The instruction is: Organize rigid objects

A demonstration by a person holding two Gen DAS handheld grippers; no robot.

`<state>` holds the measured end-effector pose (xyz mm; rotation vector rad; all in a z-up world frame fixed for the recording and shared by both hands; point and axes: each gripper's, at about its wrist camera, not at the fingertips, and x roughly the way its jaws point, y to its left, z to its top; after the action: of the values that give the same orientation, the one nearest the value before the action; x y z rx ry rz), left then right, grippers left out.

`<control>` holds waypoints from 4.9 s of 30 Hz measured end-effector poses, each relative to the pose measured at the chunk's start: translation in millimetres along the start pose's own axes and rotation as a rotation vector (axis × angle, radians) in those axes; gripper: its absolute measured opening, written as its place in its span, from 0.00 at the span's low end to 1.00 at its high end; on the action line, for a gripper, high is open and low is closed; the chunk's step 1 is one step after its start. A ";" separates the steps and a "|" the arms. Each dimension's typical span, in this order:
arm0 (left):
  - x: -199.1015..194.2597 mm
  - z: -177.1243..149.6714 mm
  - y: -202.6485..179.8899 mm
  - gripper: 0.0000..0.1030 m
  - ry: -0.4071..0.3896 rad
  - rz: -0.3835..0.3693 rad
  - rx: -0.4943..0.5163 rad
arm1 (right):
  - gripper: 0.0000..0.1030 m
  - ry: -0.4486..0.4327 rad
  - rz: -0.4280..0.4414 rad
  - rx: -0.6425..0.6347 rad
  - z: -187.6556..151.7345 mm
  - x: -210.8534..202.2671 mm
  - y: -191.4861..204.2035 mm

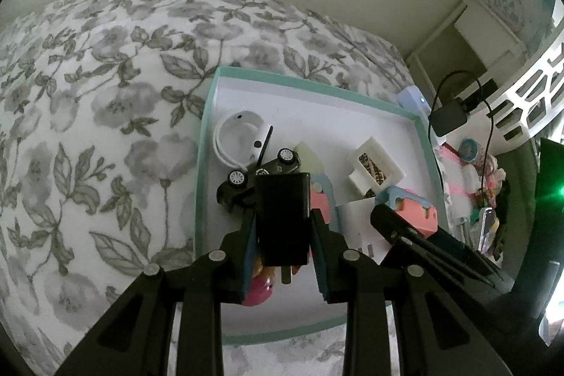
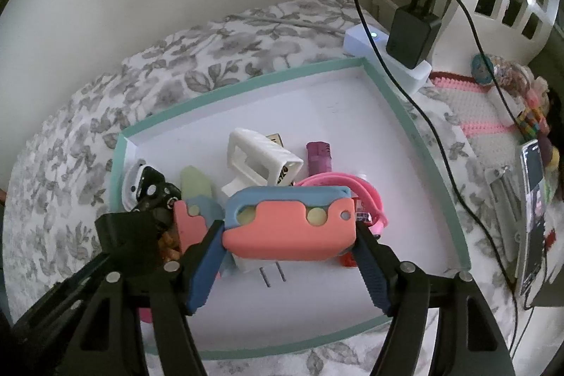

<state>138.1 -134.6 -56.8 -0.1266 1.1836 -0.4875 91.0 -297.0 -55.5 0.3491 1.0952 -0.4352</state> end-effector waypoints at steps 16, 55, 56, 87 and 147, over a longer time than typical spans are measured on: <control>-14.8 5.2 5.6 0.51 -0.011 -0.007 -0.047 | 0.73 0.007 0.029 0.004 0.8 -6.8 -0.9; -31.8 -1.8 81.8 0.98 -0.078 0.463 -0.185 | 1.00 -0.031 0.021 -0.083 -6.9 -13.1 21.2; -33.9 -3.4 83.2 0.98 -0.081 0.462 -0.191 | 1.00 -0.032 0.020 -0.084 -8.2 -14.0 21.5; -94.1 -59.2 84.2 0.98 -0.123 0.392 -0.168 | 1.00 -0.061 0.074 -0.155 -61.0 -56.1 32.8; -101.6 -68.7 78.8 0.98 -0.103 0.410 -0.098 | 1.00 -0.083 0.091 -0.164 -67.3 -64.6 29.5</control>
<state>69.9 -10.2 -23.3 0.0082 1.0961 -0.0619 28.7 -228.7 -23.4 0.2324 1.0225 -0.2748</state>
